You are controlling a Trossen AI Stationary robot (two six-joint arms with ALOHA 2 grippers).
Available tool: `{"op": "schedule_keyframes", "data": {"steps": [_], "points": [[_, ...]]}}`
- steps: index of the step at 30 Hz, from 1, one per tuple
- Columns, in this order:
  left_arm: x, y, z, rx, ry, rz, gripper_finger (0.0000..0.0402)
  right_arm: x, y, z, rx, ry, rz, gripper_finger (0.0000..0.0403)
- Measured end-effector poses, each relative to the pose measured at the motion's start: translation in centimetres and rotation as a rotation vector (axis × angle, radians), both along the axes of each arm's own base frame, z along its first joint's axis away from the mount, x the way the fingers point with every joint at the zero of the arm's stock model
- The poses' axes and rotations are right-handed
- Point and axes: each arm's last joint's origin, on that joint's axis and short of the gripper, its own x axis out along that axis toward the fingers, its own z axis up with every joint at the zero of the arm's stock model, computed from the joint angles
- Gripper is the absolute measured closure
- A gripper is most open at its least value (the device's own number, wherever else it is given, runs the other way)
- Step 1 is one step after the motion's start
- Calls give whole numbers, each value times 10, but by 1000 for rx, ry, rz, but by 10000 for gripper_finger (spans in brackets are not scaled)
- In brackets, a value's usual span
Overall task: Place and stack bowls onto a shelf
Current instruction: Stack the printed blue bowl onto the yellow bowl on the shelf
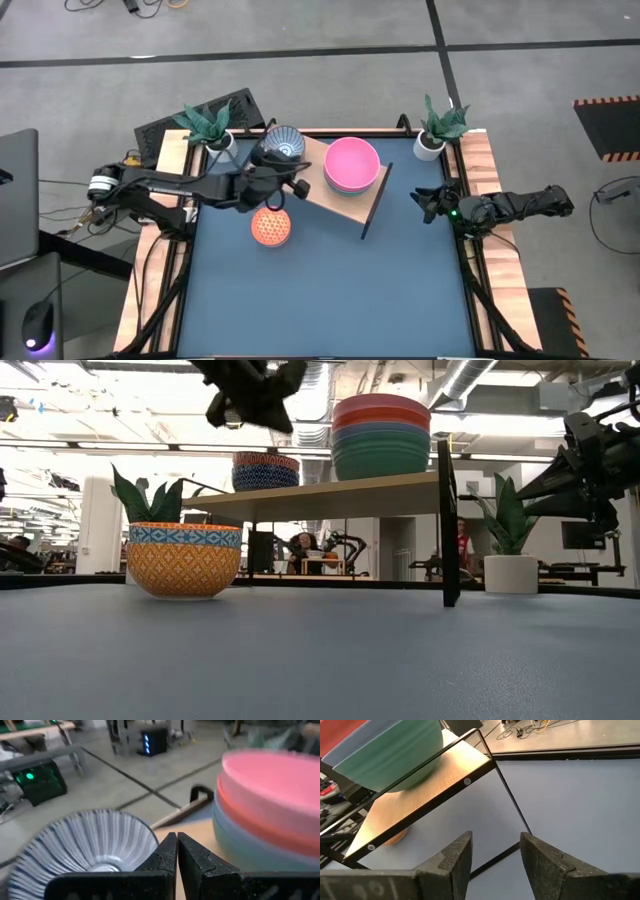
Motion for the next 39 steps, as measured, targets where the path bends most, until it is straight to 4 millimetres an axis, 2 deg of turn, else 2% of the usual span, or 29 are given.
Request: {"op": "schedule_keyframes", "data": {"steps": [5,8,11,17,32,39], "points": [[-23,-1,29,77,-32,91,401,0,0,0,-4,3,2,212],[-40,14,37,82,-42,117,401,0,0,0,-6,4,2,212],[-49,33,29,23,-71,101,401,0,0,0,-18,13,6,212],[-54,65,7,-76,-134,114,401,0,0,0,-18,12,5,212],[-63,88,-13,-167,-38,165,401,0,0,0,1,-1,-1,212],[-63,88,1,-127,-158,137,401,0,0,0,2,-2,-2,212]]}}
